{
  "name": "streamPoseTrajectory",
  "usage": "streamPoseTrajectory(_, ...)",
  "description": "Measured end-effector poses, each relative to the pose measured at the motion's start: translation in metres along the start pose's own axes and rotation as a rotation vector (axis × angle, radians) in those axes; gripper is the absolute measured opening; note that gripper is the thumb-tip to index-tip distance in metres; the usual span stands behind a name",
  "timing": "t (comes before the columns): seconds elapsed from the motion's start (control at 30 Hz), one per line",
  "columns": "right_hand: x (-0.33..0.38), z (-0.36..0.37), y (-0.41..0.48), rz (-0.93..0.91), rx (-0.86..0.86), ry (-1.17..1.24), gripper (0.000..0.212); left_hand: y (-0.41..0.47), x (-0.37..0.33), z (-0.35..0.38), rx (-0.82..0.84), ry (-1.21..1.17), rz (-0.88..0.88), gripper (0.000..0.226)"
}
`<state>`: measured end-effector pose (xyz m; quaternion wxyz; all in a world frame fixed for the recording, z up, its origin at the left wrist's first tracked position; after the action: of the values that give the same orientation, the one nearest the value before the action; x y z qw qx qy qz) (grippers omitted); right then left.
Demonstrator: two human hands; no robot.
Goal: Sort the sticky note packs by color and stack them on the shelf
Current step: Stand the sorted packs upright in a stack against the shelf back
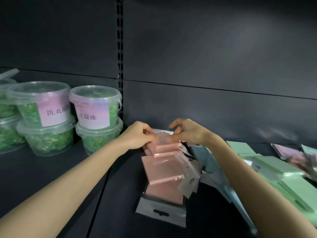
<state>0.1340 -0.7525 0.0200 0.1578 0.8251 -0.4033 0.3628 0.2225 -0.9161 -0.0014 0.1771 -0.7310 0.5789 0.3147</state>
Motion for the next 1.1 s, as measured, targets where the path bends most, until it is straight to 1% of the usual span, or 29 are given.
streamPoseTrajectory(0.2,-0.001,-0.001,0.0,-0.072,0.022,0.117,0.05,0.0,-0.004,-0.003,0.022,-0.138,-0.021,0.026)
streamPoseTrajectory(0.33,0.003,-0.006,0.0,-0.101,-0.007,0.121,0.048,-0.001,-0.007,-0.004,0.023,-0.229,-0.046,0.028)
streamPoseTrajectory(0.4,0.006,-0.009,0.001,-0.111,-0.038,0.125,0.048,-0.001,-0.011,-0.005,-0.002,-0.32,-0.042,0.03)
streamPoseTrajectory(0.47,0.007,-0.013,0.001,-0.097,-0.074,0.152,0.047,-0.002,-0.015,-0.007,-0.072,-0.423,-0.036,0.03)
streamPoseTrajectory(0.53,0.008,-0.017,-0.001,-0.05,-0.069,0.238,0.046,-0.004,-0.02,-0.007,-0.147,-0.55,-0.036,0.03)
streamPoseTrajectory(0.6,0.008,-0.02,-0.004,-0.024,-0.002,0.345,0.041,-0.006,-0.024,-0.004,-0.196,-0.681,-0.041,0.032)
streamPoseTrajectory(0.67,0.007,-0.021,-0.005,-0.021,0.04,0.515,0.043,-0.007,-0.026,0.0,-0.201,-0.765,-0.04,0.039)
streamPoseTrajectory(0.7,0.006,-0.022,-0.005,-0.022,0.03,0.603,0.047,-0.008,-0.026,0.002,-0.188,-0.777,-0.032,0.042)
streamPoseTrajectory(0.77,0.004,-0.023,-0.003,-0.032,-0.021,0.698,0.05,-0.007,-0.026,0.005,-0.165,-0.692,0.002,0.033)
streamPoseTrajectory(0.83,0.002,-0.025,-0.001,-0.042,-0.078,0.707,0.051,-0.001,-0.025,0.005,-0.159,-0.503,0.027,0.017)
streamPoseTrajectory(0.9,-0.001,-0.027,0.003,-0.051,-0.133,0.671,0.048,0.008,-0.024,0.004,-0.127,-0.336,0.015,0.011)
streamPoseTrajectory(0.93,-0.003,-0.029,0.004,-0.054,-0.158,0.63,0.044,0.014,-0.023,0.004,-0.103,-0.252,-0.008,0.016)
streamPoseTrajectory(1.0,-0.009,-0.034,0.007,-0.055,-0.202,0.533,0.035,0.025,-0.021,0.004,-0.04,-0.023,-0.086,0.035)
streamPoseTrajectory(1.07,-0.015,-0.039,0.011,-0.049,-0.237,0.485,0.031,0.031,-0.018,0.005,0.048,0.2,-0.168,0.051)
streamPoseTrajectory(1.1,-0.018,-0.041,0.012,-0.042,-0.251,0.476,0.031,0.032,-0.016,0.007,0.096,0.265,-0.206,0.055)
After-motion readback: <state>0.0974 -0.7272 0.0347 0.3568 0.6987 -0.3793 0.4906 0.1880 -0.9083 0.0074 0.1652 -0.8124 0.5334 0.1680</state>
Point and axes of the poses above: each hand's wrist, its own y-axis towards the middle knuckle, its own z-axis out of the palm, x = y × z, the point moved 2 cm from there along y, towards the middle knuckle, and after that the axes turned 9 degrees about y, right-handed, at the moved point
